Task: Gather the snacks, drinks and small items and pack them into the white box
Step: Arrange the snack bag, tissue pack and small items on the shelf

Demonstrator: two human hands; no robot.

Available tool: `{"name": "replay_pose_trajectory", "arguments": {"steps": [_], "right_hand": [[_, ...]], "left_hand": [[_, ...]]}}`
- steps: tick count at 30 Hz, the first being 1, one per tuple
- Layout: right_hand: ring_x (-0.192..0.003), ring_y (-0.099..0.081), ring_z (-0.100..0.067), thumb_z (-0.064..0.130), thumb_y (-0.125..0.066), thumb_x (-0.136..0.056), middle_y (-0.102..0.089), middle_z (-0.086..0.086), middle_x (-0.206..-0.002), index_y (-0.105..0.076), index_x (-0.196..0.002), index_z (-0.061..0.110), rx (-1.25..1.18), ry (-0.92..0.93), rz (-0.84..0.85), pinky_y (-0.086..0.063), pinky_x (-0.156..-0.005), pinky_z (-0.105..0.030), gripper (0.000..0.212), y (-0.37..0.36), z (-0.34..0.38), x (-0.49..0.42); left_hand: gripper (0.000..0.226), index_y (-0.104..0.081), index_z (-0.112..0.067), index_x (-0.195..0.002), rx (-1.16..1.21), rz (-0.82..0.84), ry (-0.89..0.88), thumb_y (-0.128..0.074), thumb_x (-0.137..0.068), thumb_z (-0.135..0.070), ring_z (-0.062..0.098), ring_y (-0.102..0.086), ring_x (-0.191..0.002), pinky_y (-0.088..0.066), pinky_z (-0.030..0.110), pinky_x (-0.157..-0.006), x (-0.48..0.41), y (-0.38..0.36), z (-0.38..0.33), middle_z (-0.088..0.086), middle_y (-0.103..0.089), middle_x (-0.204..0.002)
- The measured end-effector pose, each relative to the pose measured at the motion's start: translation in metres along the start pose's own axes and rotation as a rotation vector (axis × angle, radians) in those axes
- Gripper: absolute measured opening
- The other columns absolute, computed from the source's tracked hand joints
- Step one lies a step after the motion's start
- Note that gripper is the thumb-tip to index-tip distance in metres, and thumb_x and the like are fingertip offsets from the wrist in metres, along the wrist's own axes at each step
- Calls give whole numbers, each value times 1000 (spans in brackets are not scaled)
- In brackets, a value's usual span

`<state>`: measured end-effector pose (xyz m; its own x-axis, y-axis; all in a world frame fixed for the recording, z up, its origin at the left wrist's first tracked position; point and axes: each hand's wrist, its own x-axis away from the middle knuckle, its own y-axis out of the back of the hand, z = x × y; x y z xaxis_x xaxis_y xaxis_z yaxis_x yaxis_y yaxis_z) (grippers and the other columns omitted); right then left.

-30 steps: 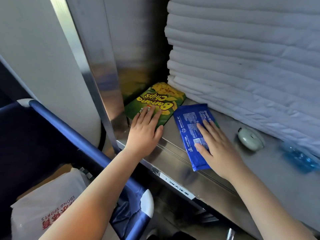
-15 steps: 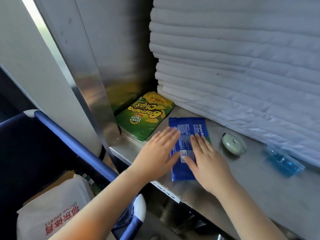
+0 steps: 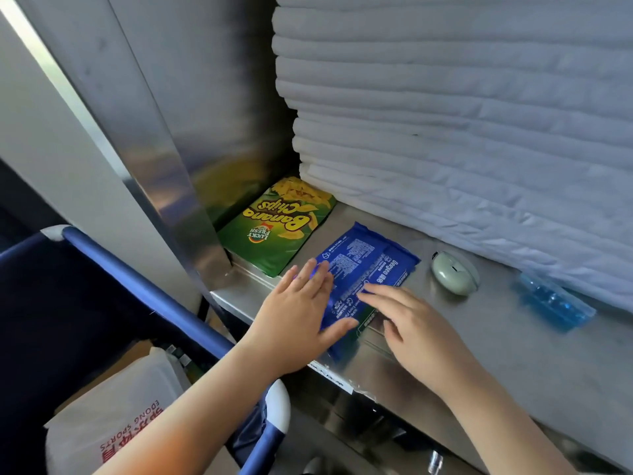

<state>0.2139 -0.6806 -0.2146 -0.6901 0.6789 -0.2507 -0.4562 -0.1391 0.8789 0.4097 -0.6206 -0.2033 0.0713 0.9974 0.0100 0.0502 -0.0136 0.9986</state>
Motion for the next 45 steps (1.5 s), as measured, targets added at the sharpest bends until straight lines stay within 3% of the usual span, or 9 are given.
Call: {"name": "replay_pose_trajectory", "arguments": {"steps": [2,5,9,12,18,28,33,37,45], "right_hand": [[-114,-53,-12,-10,-63,-76,-56,5,-129,-64,-119,18,32,21,-75,-38,-95,-18,52,2,-5,-2],[-104,-58,-16,-8,-68,-77,-62,1,-116,-69,-109,14,104,77,-162,-42,-92,-22,39,4,-13,-3],[-95,-62,-16,-5,-70,-76,-67,0,-104,-72,-100,13,146,140,-204,-47,-85,-26,30,1,-16,-2],[-93,-62,-15,-3,-71,-76,-67,1,-101,-72,-97,13,137,160,-218,-47,-83,-25,27,-1,-16,-4],[-92,-61,-14,2,-72,-77,-66,3,-98,-71,-97,14,133,205,-275,-47,-83,-25,22,-3,-16,-8],[-93,-63,-15,11,-62,-91,-69,0,-99,-71,-100,9,123,299,-521,-51,-83,-29,12,0,-19,-21],[-101,-59,-16,11,-64,-90,-67,-6,-109,-65,-111,6,121,289,-699,-40,-97,-20,21,0,-15,-26],[-106,-55,-19,10,-62,-89,-63,-10,-114,-52,-120,6,62,243,-685,-36,-100,-18,33,0,-14,-28],[-94,-61,-17,12,-61,-91,-68,-2,-102,-66,-101,7,56,278,-605,-44,-88,-23,12,28,-15,-36]], "left_hand": [[92,-17,-16,-150,11,-35,-82,-3,-82,-75,17,-1,-145,1,35,-117,7,0,-9,2,-9,-158],[74,-50,-16,-136,-12,-184,-256,-42,-84,-66,21,-41,-133,-35,39,-108,21,-7,-20,3,-45,-143],[44,-63,-17,-122,1,-375,-398,-65,-84,-38,20,-56,-119,-48,34,-97,28,-21,-17,2,-60,-128],[25,-68,-13,-110,34,-466,-444,-65,-85,-14,20,-62,-106,-52,32,-85,29,-23,-14,3,-66,-115],[20,-70,-11,-96,45,-542,-457,-53,-88,-5,20,-65,-90,-53,28,-67,29,-10,-10,3,-68,-102],[20,-71,-9,-101,137,-743,-419,-59,-88,-2,15,-61,-97,-52,26,-65,18,11,-6,2,-67,-100],[23,-70,-10,-105,201,-850,-417,-55,-91,0,13,-60,-99,-53,29,-69,14,21,-10,-2,-56,-109],[22,-67,-11,-105,214,-914,-430,-56,-90,1,13,-62,-95,-54,30,-66,14,31,-15,-1,-56,-108],[20,-72,-6,-101,153,-936,-421,-56,-91,0,19,-62,-92,-53,31,-66,17,43,-16,1,-55,-109]]}}
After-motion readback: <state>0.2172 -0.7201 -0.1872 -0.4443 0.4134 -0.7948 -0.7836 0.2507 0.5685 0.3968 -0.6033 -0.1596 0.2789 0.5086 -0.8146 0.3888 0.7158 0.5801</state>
